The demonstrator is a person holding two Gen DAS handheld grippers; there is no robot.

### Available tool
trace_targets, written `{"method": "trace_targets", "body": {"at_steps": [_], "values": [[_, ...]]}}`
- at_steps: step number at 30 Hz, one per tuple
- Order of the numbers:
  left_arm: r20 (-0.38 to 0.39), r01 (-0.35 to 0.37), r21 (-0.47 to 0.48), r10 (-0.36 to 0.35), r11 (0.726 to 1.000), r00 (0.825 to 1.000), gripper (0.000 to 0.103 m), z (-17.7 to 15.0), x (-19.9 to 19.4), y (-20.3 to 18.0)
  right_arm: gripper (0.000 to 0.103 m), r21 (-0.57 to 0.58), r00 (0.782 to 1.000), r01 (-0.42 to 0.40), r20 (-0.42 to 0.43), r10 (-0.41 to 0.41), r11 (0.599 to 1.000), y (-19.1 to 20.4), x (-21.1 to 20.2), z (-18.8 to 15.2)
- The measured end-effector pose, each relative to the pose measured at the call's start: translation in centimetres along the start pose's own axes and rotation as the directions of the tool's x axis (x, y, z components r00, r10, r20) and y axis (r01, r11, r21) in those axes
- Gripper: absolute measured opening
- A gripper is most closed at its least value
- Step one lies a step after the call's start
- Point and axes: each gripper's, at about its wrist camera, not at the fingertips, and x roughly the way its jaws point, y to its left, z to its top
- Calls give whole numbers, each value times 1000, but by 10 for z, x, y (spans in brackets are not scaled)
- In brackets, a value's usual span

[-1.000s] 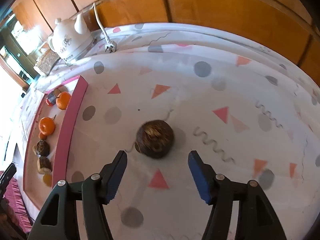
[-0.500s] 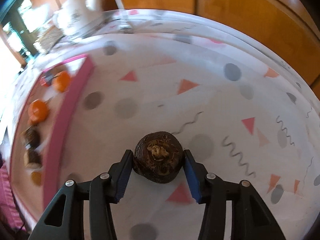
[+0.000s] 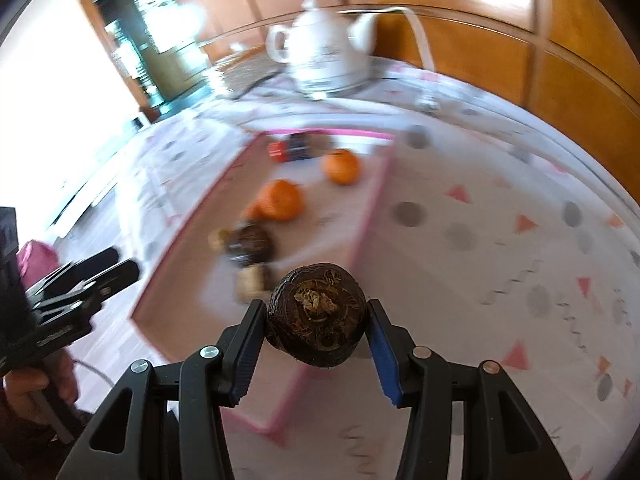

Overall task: Organize fruits
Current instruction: 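Carry the tuber into the pink tray and open the right tool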

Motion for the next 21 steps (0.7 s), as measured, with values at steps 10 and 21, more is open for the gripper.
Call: {"method": "trace_targets", "body": {"at_steps": [10,21], "values": [[35,-27,-54,29,998,999,76,3,-8,22,51,-68,996,-80,-54,76,994,62,27,1],[45,-37,-37,39,999,998,79,1,-7,21,57,-8,998,-54,-29,54,998,57,29,-1]]}}
